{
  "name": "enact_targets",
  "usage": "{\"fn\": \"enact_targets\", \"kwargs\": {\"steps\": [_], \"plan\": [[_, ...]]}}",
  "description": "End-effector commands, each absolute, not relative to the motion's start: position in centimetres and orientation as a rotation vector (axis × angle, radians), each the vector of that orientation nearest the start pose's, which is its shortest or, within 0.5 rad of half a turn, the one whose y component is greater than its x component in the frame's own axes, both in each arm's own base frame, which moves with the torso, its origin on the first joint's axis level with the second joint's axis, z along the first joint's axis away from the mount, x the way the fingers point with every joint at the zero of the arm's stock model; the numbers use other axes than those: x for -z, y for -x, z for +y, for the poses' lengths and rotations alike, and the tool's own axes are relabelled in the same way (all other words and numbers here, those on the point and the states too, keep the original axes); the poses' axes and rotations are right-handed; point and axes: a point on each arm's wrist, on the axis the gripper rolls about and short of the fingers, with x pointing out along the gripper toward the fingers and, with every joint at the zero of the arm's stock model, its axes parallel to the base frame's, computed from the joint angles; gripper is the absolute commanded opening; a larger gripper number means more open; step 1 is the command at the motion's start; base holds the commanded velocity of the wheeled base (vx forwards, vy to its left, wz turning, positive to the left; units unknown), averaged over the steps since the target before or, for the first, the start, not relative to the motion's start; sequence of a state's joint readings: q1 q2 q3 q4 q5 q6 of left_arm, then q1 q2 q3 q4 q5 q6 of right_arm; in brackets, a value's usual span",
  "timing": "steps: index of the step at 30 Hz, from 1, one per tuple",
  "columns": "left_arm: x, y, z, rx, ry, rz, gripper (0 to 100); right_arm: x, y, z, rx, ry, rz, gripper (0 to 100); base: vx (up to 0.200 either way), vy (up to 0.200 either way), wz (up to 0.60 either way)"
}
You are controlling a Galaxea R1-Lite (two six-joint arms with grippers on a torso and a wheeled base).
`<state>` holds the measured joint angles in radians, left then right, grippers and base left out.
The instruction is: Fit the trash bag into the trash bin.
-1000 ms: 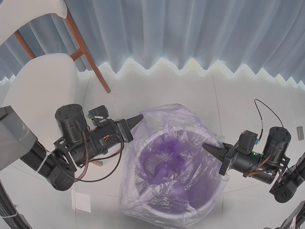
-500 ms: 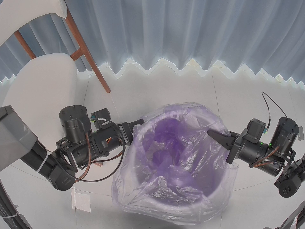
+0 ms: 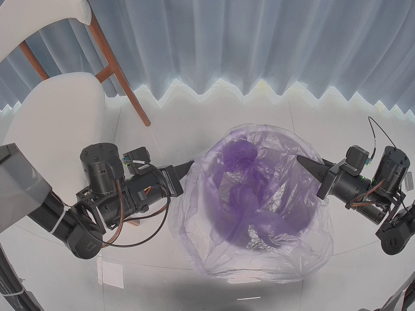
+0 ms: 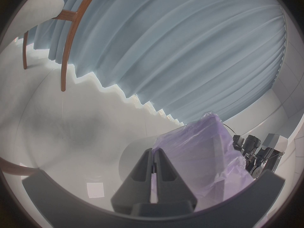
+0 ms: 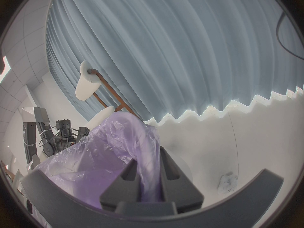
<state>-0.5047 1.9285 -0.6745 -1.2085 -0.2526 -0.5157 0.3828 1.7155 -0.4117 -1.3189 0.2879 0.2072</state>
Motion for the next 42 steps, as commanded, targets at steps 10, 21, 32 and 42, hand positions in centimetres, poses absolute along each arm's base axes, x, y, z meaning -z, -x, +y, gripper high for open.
{"fn": "enact_targets", "kwargs": {"steps": [10,21,32,42], "plan": [[-16.9,-29.7,-13.7,0.651,0.501,0.133,100,-13.8,-28.0,8.6,-0.555,-0.281,0.109,0,0.000,0.000,0.00],[-20.2,-23.7,-16.2,0.809,0.605,0.230,100,-12.0,-32.7,9.2,-0.333,-0.371,0.106,0,0.000,0.000,0.00],[-17.5,-23.2,-17.7,0.782,0.619,0.458,100,-11.6,-33.9,10.1,-0.300,-0.446,0.128,0,0.000,0.000,0.00],[-14.5,-22.2,-20.1,0.792,0.593,0.629,100,-11.4,-34.0,10.6,-0.305,-0.465,0.134,0,0.000,0.000,0.00]]}}
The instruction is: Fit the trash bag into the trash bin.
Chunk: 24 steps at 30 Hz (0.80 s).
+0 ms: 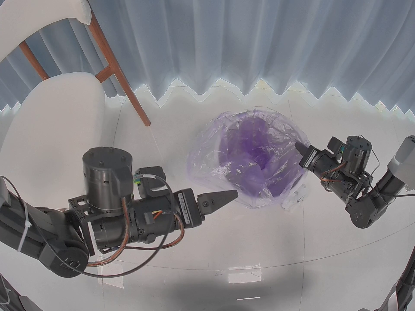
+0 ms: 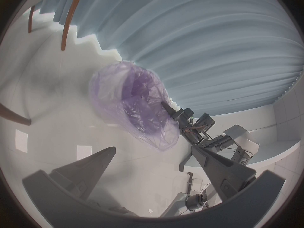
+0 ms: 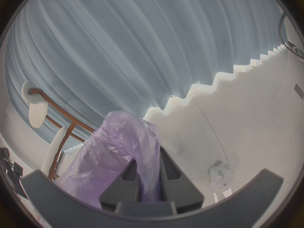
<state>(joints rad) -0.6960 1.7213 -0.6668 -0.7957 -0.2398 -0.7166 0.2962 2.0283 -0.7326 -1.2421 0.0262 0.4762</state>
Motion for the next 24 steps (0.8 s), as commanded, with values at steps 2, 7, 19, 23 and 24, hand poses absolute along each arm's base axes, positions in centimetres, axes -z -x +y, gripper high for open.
{"fn": "enact_targets", "kwargs": {"steps": [2,7,19,23,24], "plan": [[-14.1,-22.3,-20.4,0.786,0.602,0.649,100,-11.4,-34.0,10.6,-0.307,-0.465,0.133,0,0.000,0.000,0.00],[-12.2,-24.6,-21.3,0.738,0.610,0.660,100,-11.5,-33.4,11.6,-0.339,-0.464,0.133,0,0.000,0.000,0.00],[-11.9,-25.7,-22.6,0.772,0.797,0.577,0,-11.3,-32.2,13.0,-0.380,-0.457,0.127,0,0.000,0.000,0.00],[-11.9,-25.1,-23.1,0.787,0.791,0.588,0,-11.3,-32.4,13.0,-0.376,-0.457,0.125,0,0.000,0.000,0.00],[-11.9,-25.0,-23.1,0.789,0.790,0.588,0,-11.3,-32.5,13.0,-0.375,-0.457,0.123,0,0.000,0.000,0.00]]}}
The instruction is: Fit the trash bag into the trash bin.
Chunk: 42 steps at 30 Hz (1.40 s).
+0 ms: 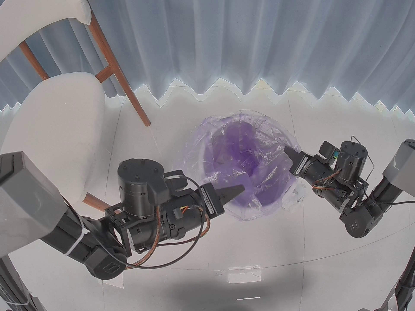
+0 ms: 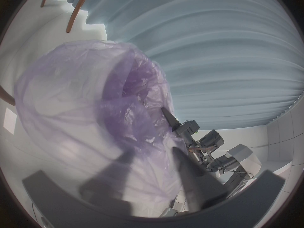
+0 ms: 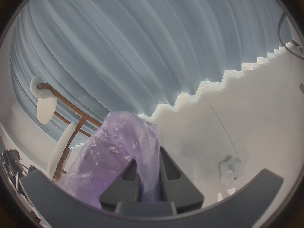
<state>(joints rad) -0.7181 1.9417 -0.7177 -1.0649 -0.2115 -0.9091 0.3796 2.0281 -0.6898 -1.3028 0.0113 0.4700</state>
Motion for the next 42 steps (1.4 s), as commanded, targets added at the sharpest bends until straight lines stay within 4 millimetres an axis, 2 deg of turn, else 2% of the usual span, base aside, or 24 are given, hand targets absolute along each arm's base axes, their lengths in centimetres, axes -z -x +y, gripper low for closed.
{"fn": "enact_targets", "kwargs": {"steps": [1,4,8,11,17,21,26,28,30,35,38,42], "plan": [[-11.9,-24.8,-23.2,0.792,0.787,0.595,0,-11.3,-32.5,12.9,-0.372,-0.458,0.122,0,0.000,0.000,0.00],[-11.5,-23.5,-23.7,0.810,0.758,0.633,0,-11.5,-32.8,12.9,-0.356,-0.461,0.109,0,0.000,0.000,0.00],[-11.1,-20.9,-25.2,0.865,0.714,0.713,0,-11.5,-33.3,13.1,-0.334,-0.466,0.096,0,0.000,0.000,0.00],[-10.4,-20.3,-25.7,0.869,0.689,0.754,0,-11.8,-33.4,13.2,-0.333,-0.471,0.086,0,0.000,0.000,0.00],[-6.1,-21.9,-26.6,0.747,0.551,0.739,0,-13.0,-33.1,13.1,-0.339,-0.499,0.058,0,0.000,0.000,0.00],[-5.0,-23.0,-26.2,0.693,0.534,0.731,0,-14.0,-32.7,12.9,-0.344,-0.518,0.038,0,0.000,0.000,0.00],[-5.5,-24.1,-25.1,0.659,0.542,0.697,0,-15.3,-32.1,12.5,-0.342,-0.534,0.049,0,0.000,0.000,0.00],[-7.6,-24.4,-23.9,0.656,0.561,0.641,0,-16.0,-31.7,12.0,-0.334,-0.543,0.056,0,0.000,0.000,0.00],[-8.7,-24.4,-23.5,0.660,0.571,0.619,0,-16.6,-31.9,11.5,-0.326,-0.548,0.038,0,0.000,0.000,0.00],[-8.3,-24.8,-23.3,0.642,0.571,0.625,0,-18.2,-32.2,10.1,-0.315,-0.568,-0.012,0,0.000,0.000,0.00],[-7.2,-25.5,-23.5,0.621,0.569,0.636,0,-18.8,-31.8,9.9,-0.321,-0.578,0.000,0,0.000,0.000,0.00],[-7.4,-25.9,-23.5,0.627,0.586,0.602,0,-19.3,-31.3,9.7,-0.334,-0.590,0.015,0,0.000,0.000,0.00]]}}
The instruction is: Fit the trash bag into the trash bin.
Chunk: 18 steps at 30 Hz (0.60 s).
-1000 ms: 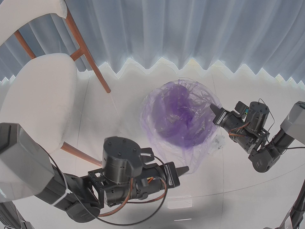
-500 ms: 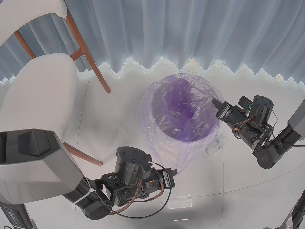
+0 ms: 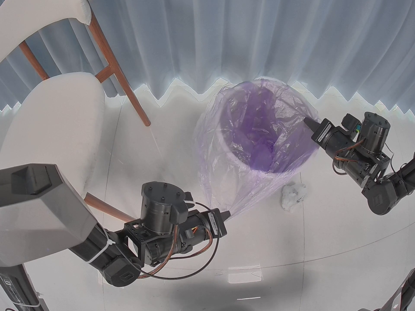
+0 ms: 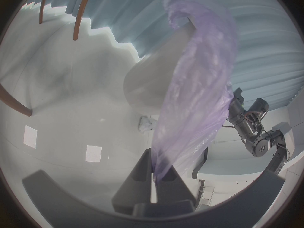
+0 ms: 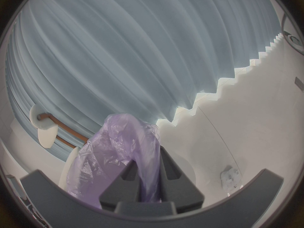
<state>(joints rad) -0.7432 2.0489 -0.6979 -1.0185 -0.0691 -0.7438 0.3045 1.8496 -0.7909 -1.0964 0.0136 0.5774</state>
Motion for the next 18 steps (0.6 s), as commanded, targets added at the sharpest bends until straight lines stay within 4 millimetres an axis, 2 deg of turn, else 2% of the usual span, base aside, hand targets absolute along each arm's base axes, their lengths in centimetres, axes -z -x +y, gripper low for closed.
{"fn": "enact_targets", "kwargs": {"steps": [1,6,7,11,12,13,14,15,18], "plan": [[-7.4,-25.9,-23.5,0.632,0.589,0.596,0,-19.2,-31.3,9.7,-0.335,-0.593,0.021,0,0.000,0.000,0.00],[-7.7,-25.8,-23.9,0.658,0.622,0.573,0,-18.9,-31.3,9.7,-0.333,-0.591,0.029,0,0.000,0.000,0.00],[-7.6,-25.4,-24.1,0.667,0.629,0.576,100,-19.0,-31.3,9.7,-0.333,-0.593,0.028,0,0.000,0.000,0.00],[-7.6,-25.1,-24.3,0.683,0.630,0.574,100,-18.9,-31.3,9.7,-0.334,-0.591,0.030,0,0.000,0.000,0.00],[-7.9,-24.3,-24.7,0.712,0.630,0.557,100,-18.9,-31.3,9.7,-0.332,-0.591,0.031,0,0.000,0.000,0.00],[-9.1,-23.2,-24.7,0.752,0.640,0.520,100,-18.9,-31.4,9.6,-0.329,-0.591,0.031,0,0.000,0.000,0.00],[-9.3,-23.1,-24.7,0.756,0.642,0.516,100,-18.9,-31.4,9.5,-0.327,-0.591,0.031,0,0.000,0.000,0.00],[-12.0,-21.7,-23.8,0.795,0.660,0.463,100,-18.7,-31.5,9.4,-0.321,-0.590,0.036,0,0.000,0.000,0.00],[-15.8,-19.3,-22.0,0.830,0.664,0.451,100,-18.4,-31.6,9.4,-0.319,-0.588,0.043,0,0.000,0.000,0.00]]}}
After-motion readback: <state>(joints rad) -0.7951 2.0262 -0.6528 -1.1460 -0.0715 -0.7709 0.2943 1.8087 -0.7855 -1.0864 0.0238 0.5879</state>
